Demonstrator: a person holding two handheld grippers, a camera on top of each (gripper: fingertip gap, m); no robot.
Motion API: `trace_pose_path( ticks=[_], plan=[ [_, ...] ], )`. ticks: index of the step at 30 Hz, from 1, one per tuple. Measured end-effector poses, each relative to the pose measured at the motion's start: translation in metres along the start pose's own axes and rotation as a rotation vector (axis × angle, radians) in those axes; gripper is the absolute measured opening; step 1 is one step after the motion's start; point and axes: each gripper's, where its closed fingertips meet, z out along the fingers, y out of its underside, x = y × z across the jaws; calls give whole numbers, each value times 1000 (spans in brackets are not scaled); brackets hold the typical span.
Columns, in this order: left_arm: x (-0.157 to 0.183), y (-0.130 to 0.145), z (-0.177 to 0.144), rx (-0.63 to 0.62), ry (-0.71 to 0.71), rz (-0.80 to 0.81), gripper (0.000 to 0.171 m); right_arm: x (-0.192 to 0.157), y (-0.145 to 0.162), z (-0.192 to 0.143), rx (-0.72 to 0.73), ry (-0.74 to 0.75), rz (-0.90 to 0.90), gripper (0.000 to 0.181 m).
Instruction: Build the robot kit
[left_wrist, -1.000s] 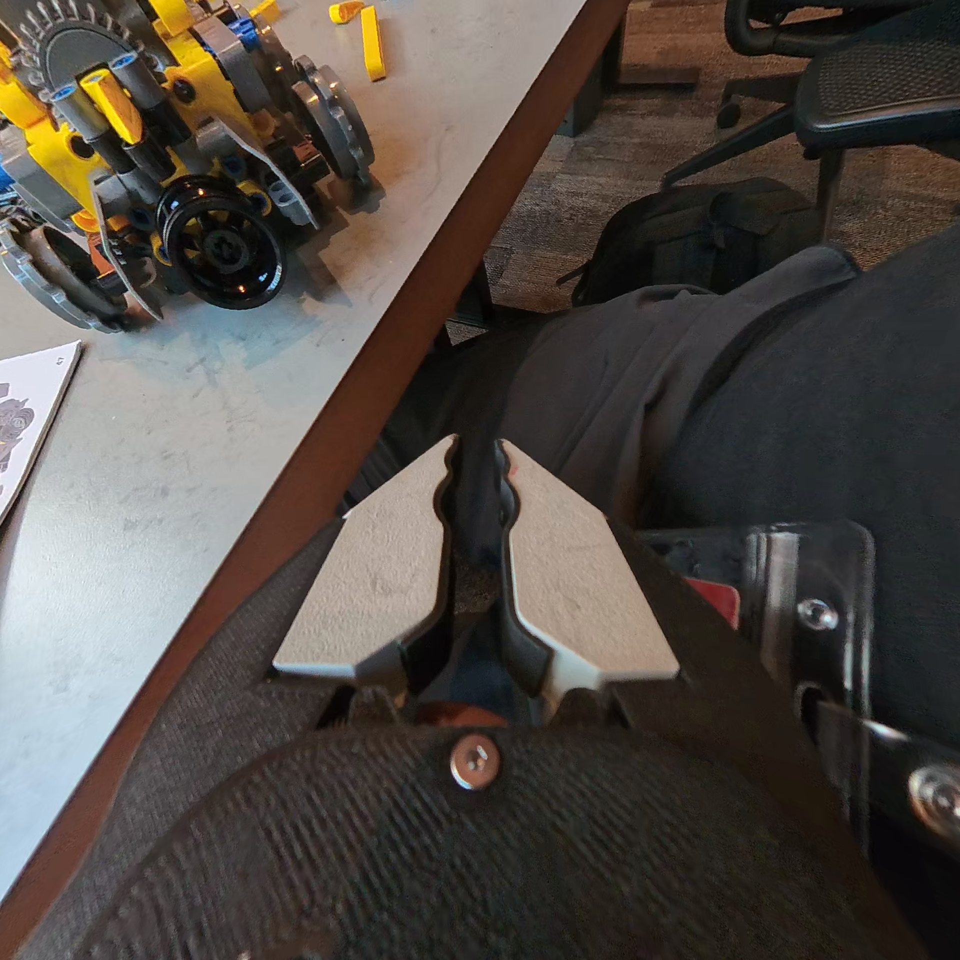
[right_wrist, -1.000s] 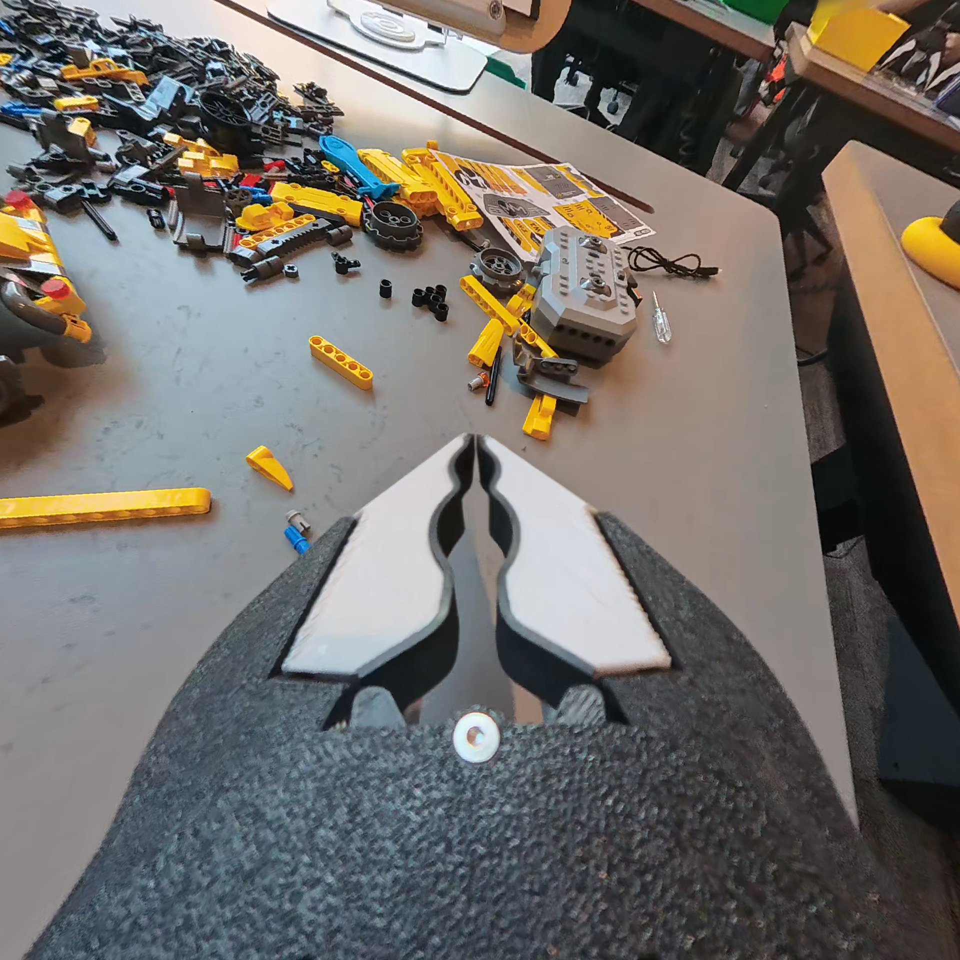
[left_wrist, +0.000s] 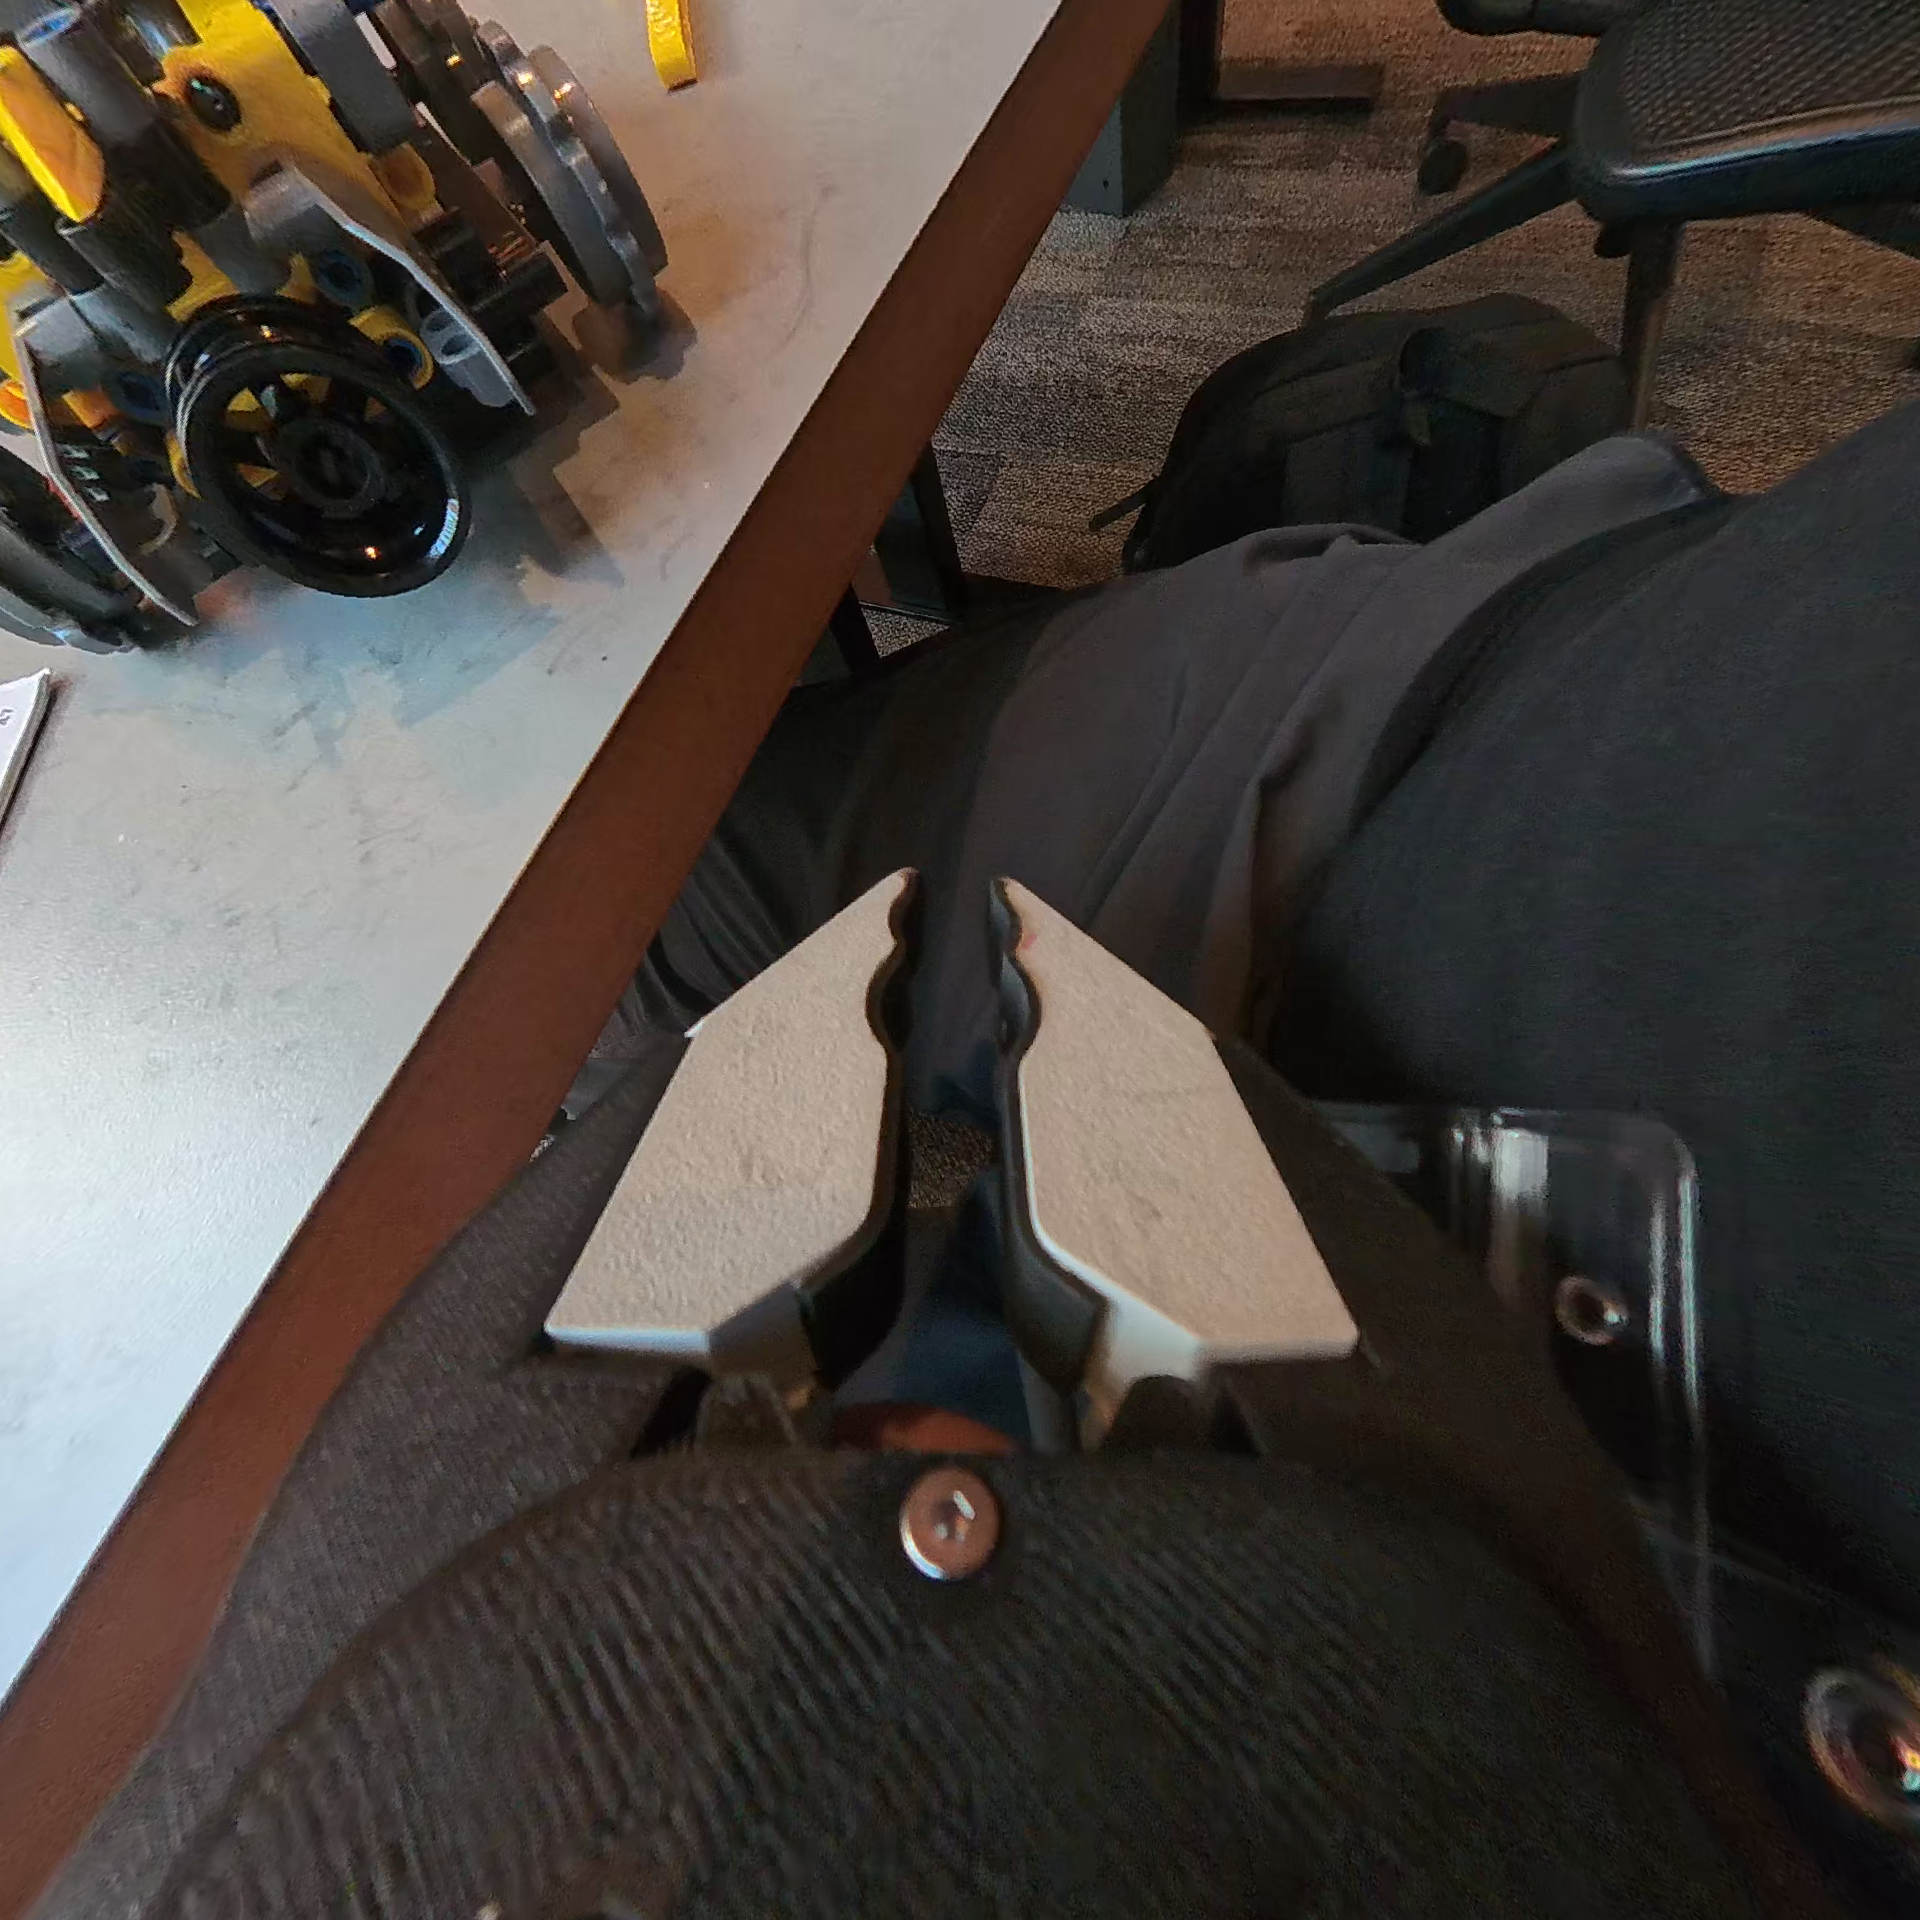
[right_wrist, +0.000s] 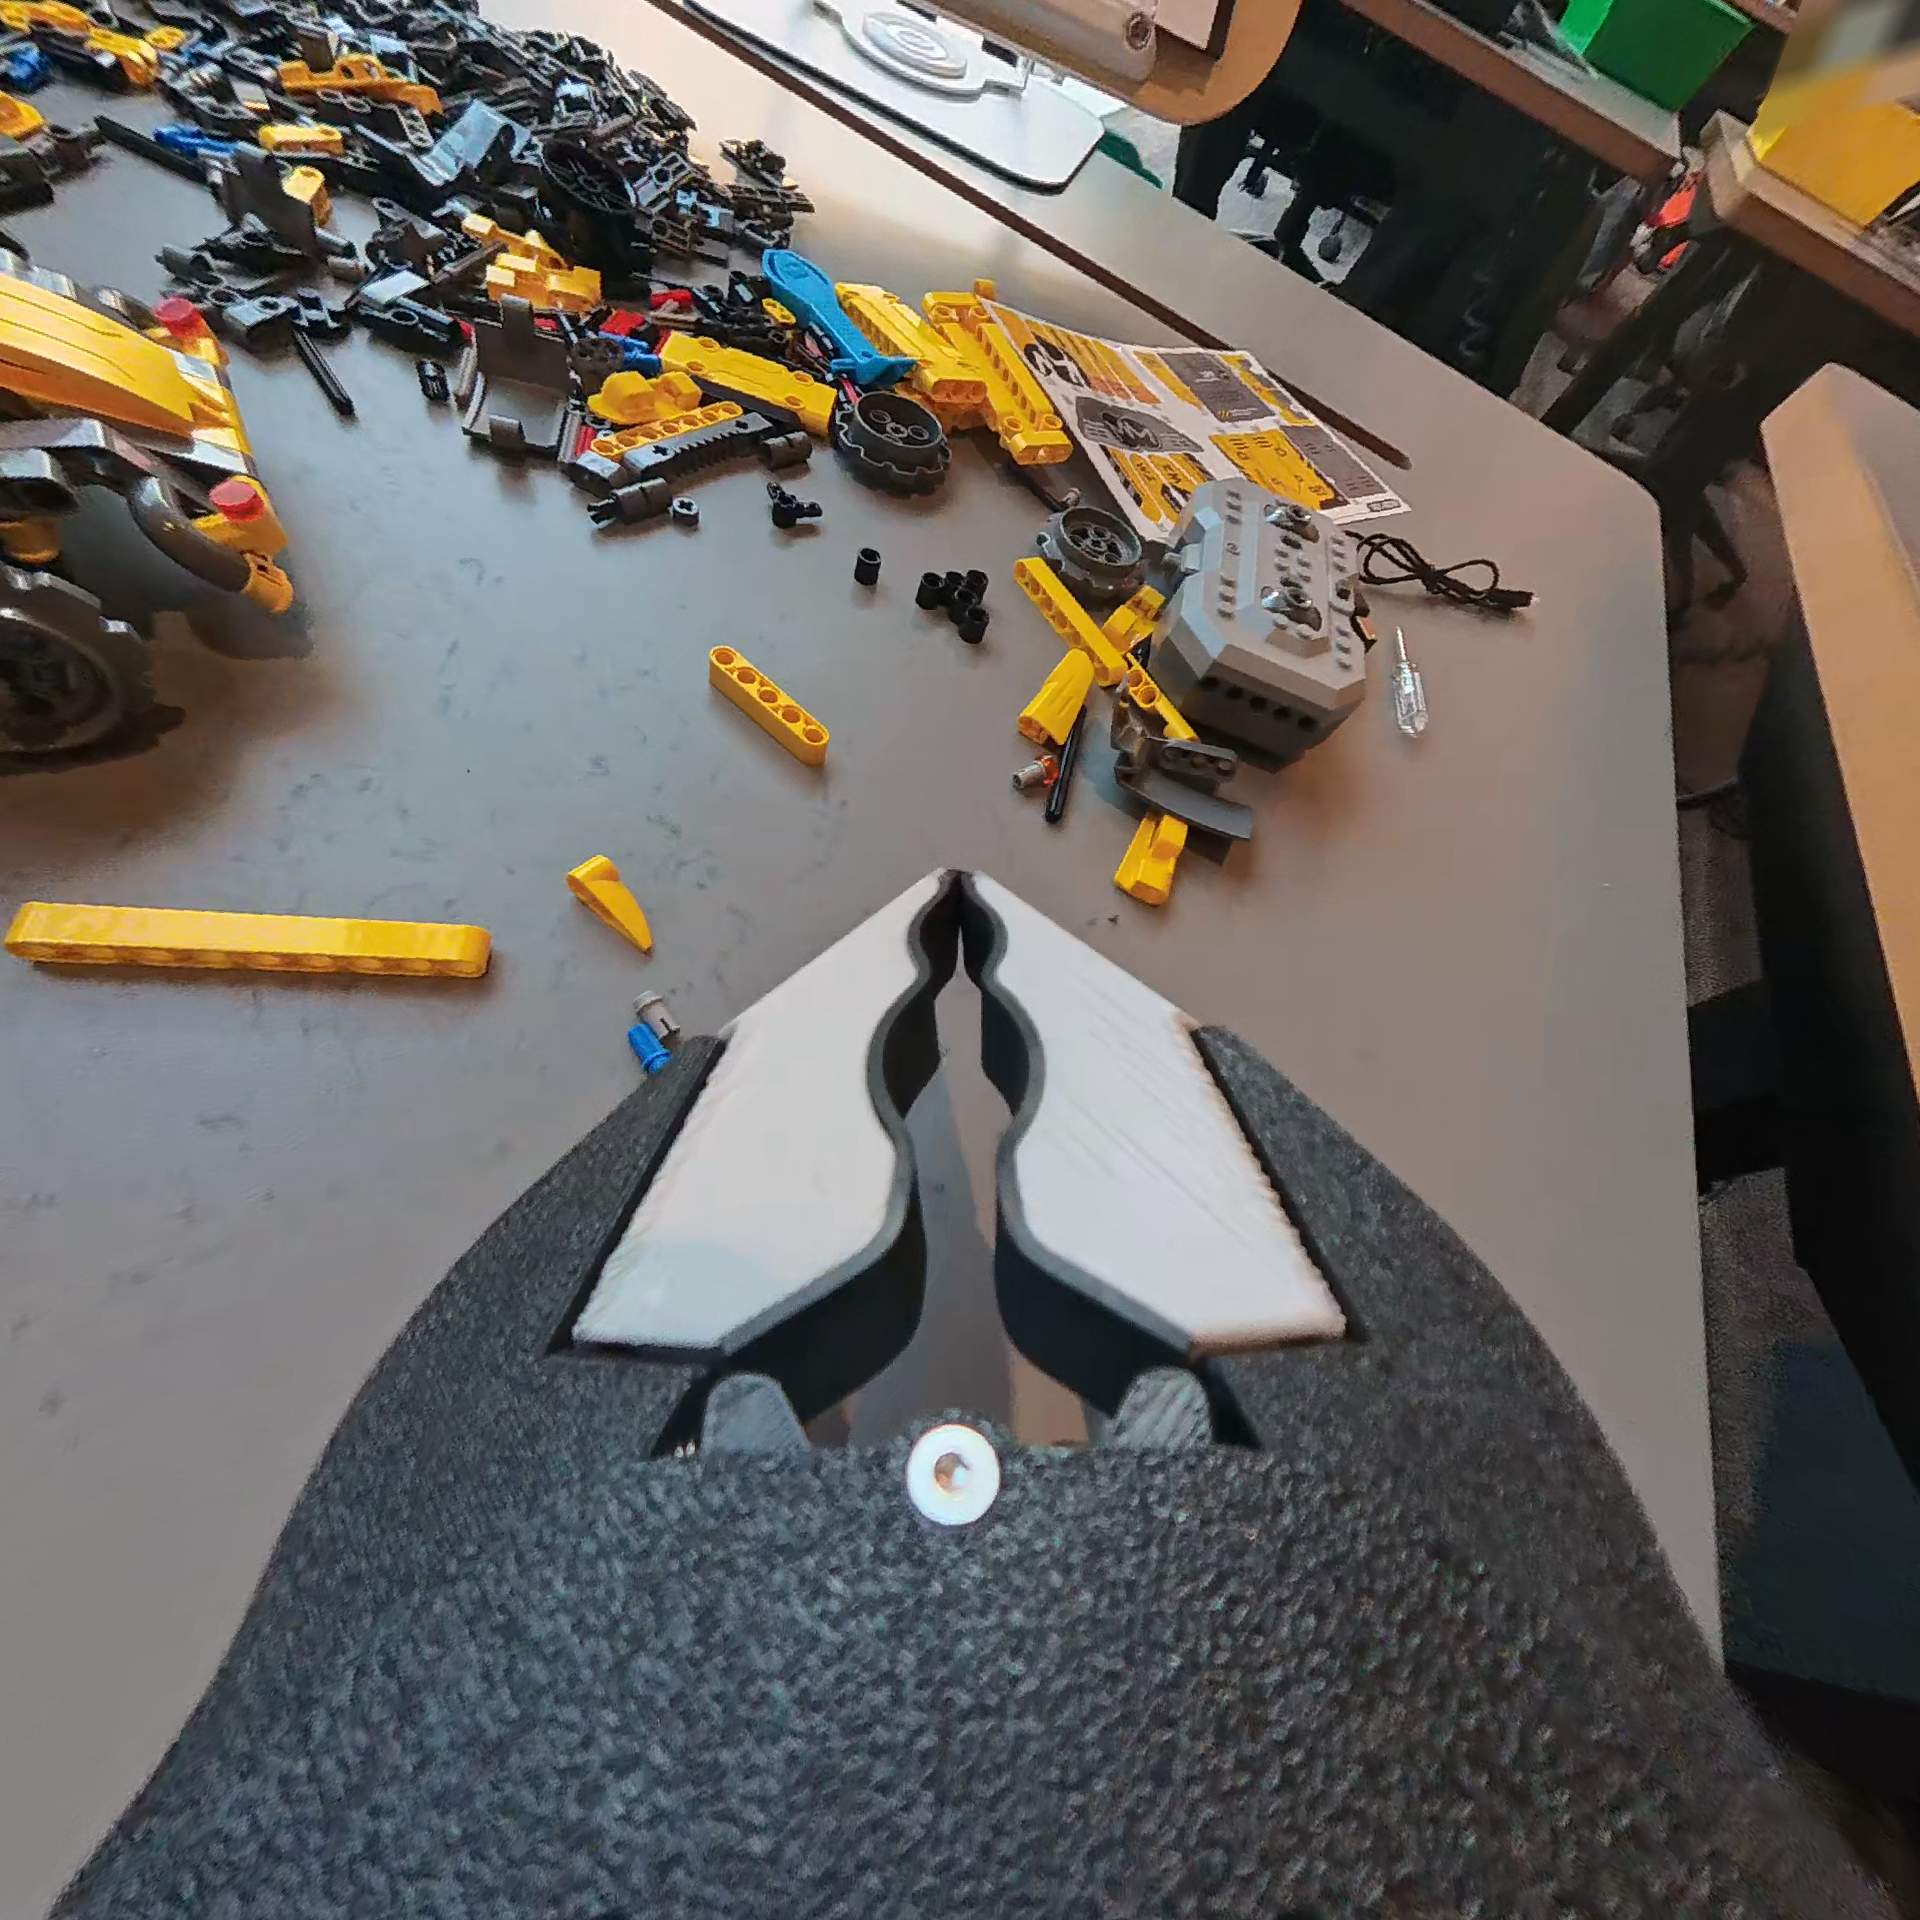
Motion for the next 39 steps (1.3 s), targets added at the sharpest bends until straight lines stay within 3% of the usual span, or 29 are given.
trace_pose_path(
  ticks=[5, 14, 39],
  plan=[
    [0, 1, 1, -5, 2, -1, 8, -7, 2, 2, -16, -29, -31, 0],
    [0, -2, -1, 10, -2, -17, 9, -35, 3, 1, -28, -248, -38, 0],
    [1, -1, 2, 4, 8, -44, 9, -42, 2, -3, -19, -334, -12, 0]
  ],
)
